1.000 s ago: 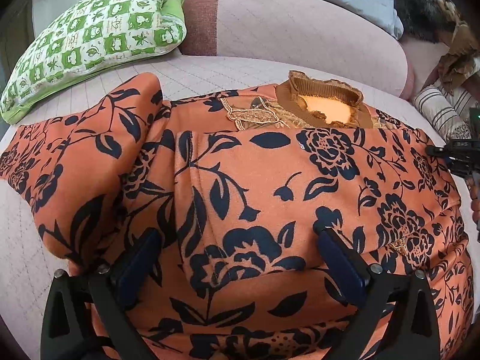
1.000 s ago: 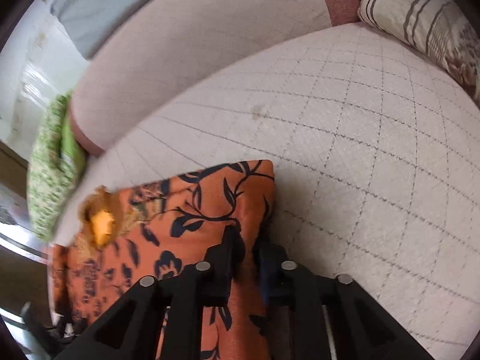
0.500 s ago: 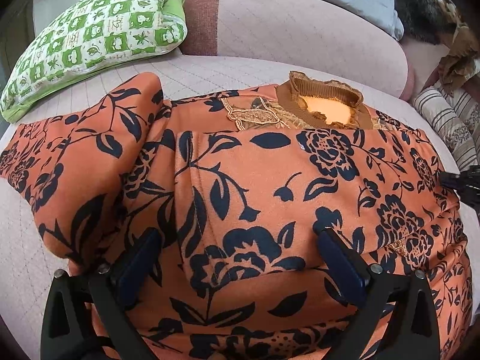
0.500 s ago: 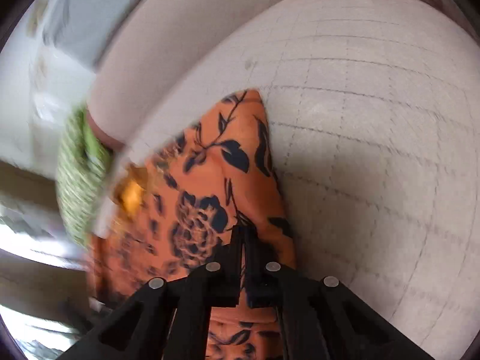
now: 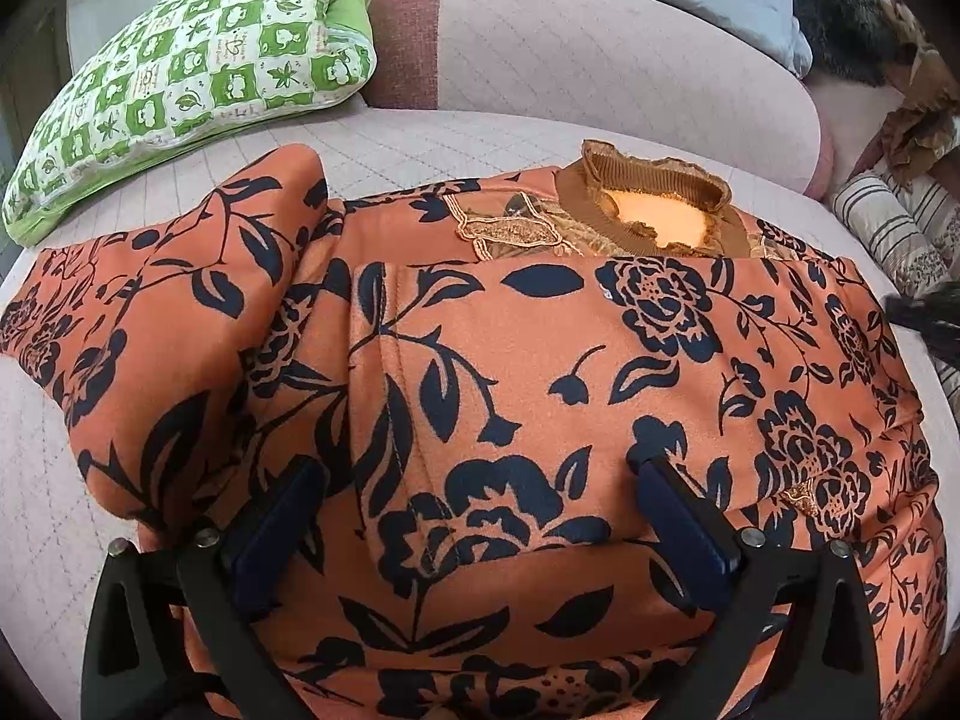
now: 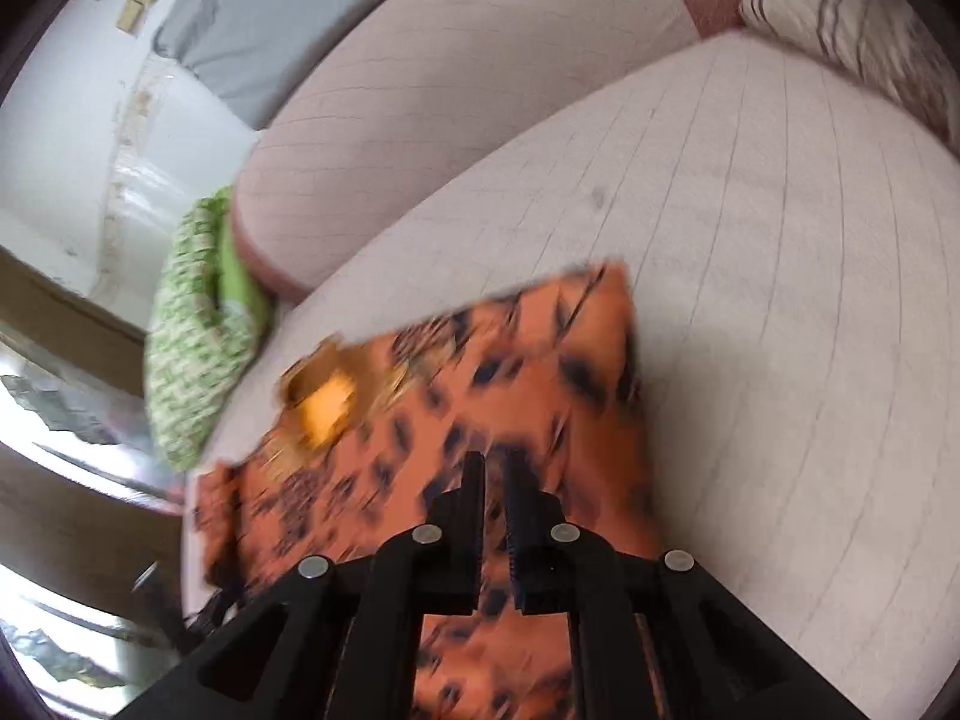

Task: Fold small clothes
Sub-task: 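Fold the held sleeve and blouse side inward over the body, release, then grasp the other sleeve with the left tool and fold it inward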

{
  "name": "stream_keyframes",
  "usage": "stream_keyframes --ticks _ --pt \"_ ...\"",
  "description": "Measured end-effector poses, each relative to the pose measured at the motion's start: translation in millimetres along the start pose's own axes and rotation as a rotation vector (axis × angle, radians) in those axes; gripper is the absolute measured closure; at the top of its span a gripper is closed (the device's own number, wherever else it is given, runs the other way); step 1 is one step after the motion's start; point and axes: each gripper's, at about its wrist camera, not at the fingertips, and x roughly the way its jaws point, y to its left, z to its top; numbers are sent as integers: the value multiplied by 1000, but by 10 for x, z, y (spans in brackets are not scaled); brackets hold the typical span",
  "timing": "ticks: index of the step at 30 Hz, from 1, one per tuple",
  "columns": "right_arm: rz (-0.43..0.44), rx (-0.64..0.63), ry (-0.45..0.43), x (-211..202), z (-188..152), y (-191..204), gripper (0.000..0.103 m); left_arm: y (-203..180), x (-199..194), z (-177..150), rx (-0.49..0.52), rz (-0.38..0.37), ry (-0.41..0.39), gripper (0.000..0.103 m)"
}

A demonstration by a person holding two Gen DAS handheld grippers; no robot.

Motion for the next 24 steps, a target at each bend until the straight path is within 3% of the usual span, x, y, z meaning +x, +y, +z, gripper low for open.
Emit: stream_keyframes --ticks 2,3,4,6,8,10,11,12,14,16,17,18,20,21,23,24 --pt "-96 76 61 245 135 -327 103 6 -3 -3 -4 -5 -1 0" --pt "-30 173 46 262 160 -510 103 10 -6 -2 -4 -6 -2 0" --pt "-31 189 7 193 162 -505 98 11 -5 2 -5 -5 -1 0" --pt "-49 98 -53 30 120 -282 95 4 4 7 -7 1 2 0" --pt "-9 75 -67 -86 5 -162 95 -5 6 9 -6 7 3 0" --pt "-46 35 -38 1 -91 -57 93 -8 10 9 -7 8 3 0" --pt "-124 17 36 191 -167 -131 94 -10 6 7 -7 7 1 0" --pt "-98 55 31 225 -216 -188 98 -3 2 0 -8 2 0 0" --pt "-124 85 -37 3 -256 -70 91 25 -12 -10 -17 -15 -6 0" --pt "-129 -14 -92 -199 -359 207 91 42 -3 -10 -25 -23 -1 0" --pt "-117 -54 -103 -276 -464 329 86 37 -3 -10 -21 -21 -1 0" --pt "-133 -72 -99 -251 -512 391 69 37 -5 -13 -20 -21 -3 0" --pt "-267 -80 -9 -97 -588 167 30 34 7 -7 -14 -21 6 0" --pt "-352 -18 94 75 -641 -1 34 22 4 8 12 -21 23 0" --pt "-346 -86 12 -132 -737 246 33 6 -121 14 44 14 20 0" --pt "-292 -128 -18 -232 -812 423 33 29 -294 0 49 45 -35 0"
